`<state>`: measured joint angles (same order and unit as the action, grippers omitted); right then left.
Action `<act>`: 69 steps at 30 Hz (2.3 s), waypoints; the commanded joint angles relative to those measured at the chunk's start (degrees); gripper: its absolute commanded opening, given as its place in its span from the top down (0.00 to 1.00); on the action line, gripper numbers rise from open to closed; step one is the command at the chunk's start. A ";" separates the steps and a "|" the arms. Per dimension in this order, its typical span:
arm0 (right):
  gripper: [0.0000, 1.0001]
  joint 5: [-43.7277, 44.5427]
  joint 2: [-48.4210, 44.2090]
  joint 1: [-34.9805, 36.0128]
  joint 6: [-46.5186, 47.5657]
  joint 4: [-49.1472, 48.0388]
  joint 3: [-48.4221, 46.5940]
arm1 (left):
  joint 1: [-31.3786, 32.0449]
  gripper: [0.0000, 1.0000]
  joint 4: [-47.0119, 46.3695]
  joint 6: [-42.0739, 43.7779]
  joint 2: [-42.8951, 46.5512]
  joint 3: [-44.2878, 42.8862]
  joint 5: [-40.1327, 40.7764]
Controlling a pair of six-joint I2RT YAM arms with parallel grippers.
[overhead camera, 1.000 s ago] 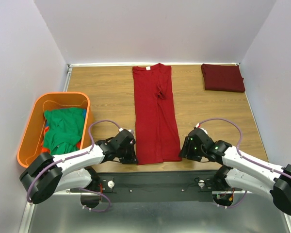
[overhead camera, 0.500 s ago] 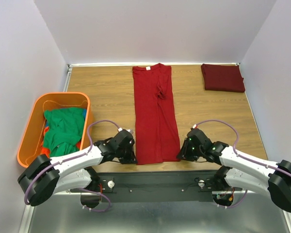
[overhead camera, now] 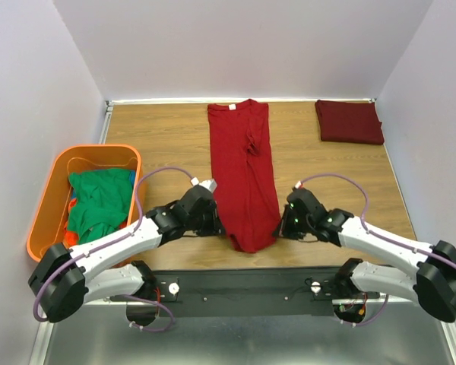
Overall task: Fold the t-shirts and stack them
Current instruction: Fold the tshirt
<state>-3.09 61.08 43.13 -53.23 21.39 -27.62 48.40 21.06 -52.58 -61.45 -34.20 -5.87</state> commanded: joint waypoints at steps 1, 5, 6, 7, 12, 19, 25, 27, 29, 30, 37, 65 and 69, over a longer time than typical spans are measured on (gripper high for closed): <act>0.99 7.03 6.56 -0.68 5.41 0.41 -10.67 | -1.03 1.00 -2.25 2.83 -2.88 -4.47 4.28; 0.99 9.68 16.14 -3.05 8.40 0.06 -19.90 | -4.36 1.00 -7.24 3.01 -8.58 -7.89 4.55; 0.99 10.12 17.74 -4.19 9.02 -0.03 -22.02 | -5.24 1.00 -8.22 3.01 -9.64 -8.25 4.55; 0.99 10.99 19.67 -4.90 9.46 -0.12 -23.69 | -5.94 1.00 -9.45 2.66 -10.78 -8.60 4.64; 0.99 7.41 30.91 -11.22 11.83 -3.19 -32.31 | -12.27 1.00 -16.83 1.34 -17.55 -11.15 2.79; 0.99 4.95 41.91 -16.67 13.59 -5.83 -40.75 | -17.81 1.00 -19.12 1.78 -26.43 -19.23 4.11; 0.99 3.44 45.53 -18.96 13.42 -6.71 -45.33 | -20.71 1.00 -19.83 2.48 -32.67 -24.95 3.06; 0.99 3.44 46.14 -19.40 13.24 -6.71 -46.82 | -21.50 1.00 -19.83 2.48 -34.43 -26.62 2.44; 0.99 1.43 46.85 -20.19 13.07 -6.71 -48.31 | -22.03 1.00 -19.65 2.74 -35.92 -28.55 2.27; 0.99 1.16 47.11 -20.46 12.98 -6.71 -48.84 | -22.21 1.00 -19.65 2.83 -36.28 -29.17 2.09; 0.99 -1.73 49.57 -23.61 12.89 -6.62 -52.80 | -23.61 1.00 -17.55 4.24 -38.57 -34.44 3.06; 0.60 -9.57 62.24 -28.72 16.76 -6.62 -68.01 | -30.29 0.73 -26.99 11.00 -50.62 -43.07 -3.68; 0.44 -7.19 58.11 -28.98 17.81 -6.62 -65.47 | -32.66 0.61 -29.41 13.19 -49.29 -44.29 -8.18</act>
<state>-11.68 123.35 14.61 -37.10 15.05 -94.50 17.80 -2.68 -42.63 -112.22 -77.28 -8.08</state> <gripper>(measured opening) 0.502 0.353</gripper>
